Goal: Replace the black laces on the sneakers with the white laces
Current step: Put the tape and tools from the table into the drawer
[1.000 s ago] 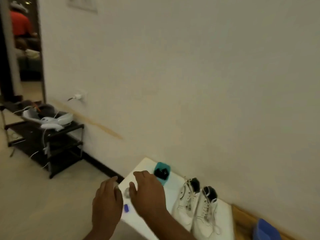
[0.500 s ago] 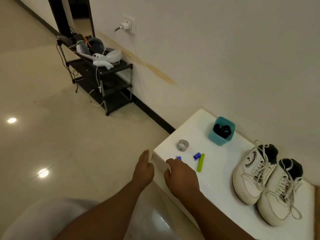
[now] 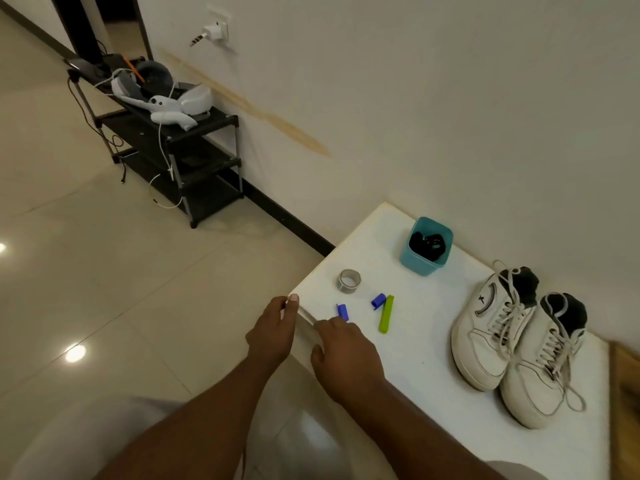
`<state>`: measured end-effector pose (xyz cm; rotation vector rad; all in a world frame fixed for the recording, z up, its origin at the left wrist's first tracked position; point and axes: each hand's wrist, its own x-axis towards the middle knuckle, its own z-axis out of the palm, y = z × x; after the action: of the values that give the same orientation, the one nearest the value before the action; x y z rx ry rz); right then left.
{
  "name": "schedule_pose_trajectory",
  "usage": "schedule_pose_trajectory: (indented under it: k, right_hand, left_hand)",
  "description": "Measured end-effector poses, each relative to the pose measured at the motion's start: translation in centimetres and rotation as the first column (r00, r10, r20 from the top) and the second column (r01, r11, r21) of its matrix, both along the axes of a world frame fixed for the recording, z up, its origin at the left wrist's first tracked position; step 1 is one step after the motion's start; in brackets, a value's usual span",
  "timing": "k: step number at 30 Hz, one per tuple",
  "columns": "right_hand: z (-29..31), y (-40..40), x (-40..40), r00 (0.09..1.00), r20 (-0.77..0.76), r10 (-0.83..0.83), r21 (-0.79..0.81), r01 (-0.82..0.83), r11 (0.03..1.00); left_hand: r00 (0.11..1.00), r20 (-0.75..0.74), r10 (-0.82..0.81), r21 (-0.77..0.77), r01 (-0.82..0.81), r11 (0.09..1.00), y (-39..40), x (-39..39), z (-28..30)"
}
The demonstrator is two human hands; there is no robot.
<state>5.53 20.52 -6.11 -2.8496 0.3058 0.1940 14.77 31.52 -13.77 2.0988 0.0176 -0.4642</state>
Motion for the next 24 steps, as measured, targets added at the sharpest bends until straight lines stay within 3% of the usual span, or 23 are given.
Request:
schedule_pose_trajectory:
  k: [4,8,10,15,20,24]
  right_hand:
    - [-0.2,0.4,-3.2,0.998,-0.056,0.007,-0.047,-0.01,0.999]
    - [-0.8,-1.2,-6.5,0.983,-0.139,-0.12,-0.117,0.104,0.988]
    - [-1.2,-1.7,-8.2,0.969,-0.179,-0.168,-0.122,0.148,0.982]
    - [-1.3,0.5,-9.9,0.974,-0.207,-0.096,-0.146,0.067,0.987]
    - [-1.5,1.6,-12.0,0.98,-0.201,0.01,-0.118,-0.034,0.992]
    - [-1.4,1.6,-12.5,0.974,-0.221,0.051,-0.042,-0.061,0.997]
  left_hand:
    - [0.999,-0.028,-0.018,0.242,0.024,0.97,1.0,1.4,0.4]
    - [0.997,-0.038,-0.067,0.378,0.076,0.923,1.6,1.5,1.1]
    - [0.992,-0.01,-0.127,0.452,0.118,0.884,1.9,0.3,1.5]
    - [0.97,0.143,-0.196,0.596,0.073,0.799,2.3,-0.7,2.5]
    - [0.781,0.481,-0.399,0.58,0.059,0.813,0.0,-3.2,3.8]
    - [0.678,0.505,-0.534,0.627,0.137,0.767,-3.5,-3.6,4.5]
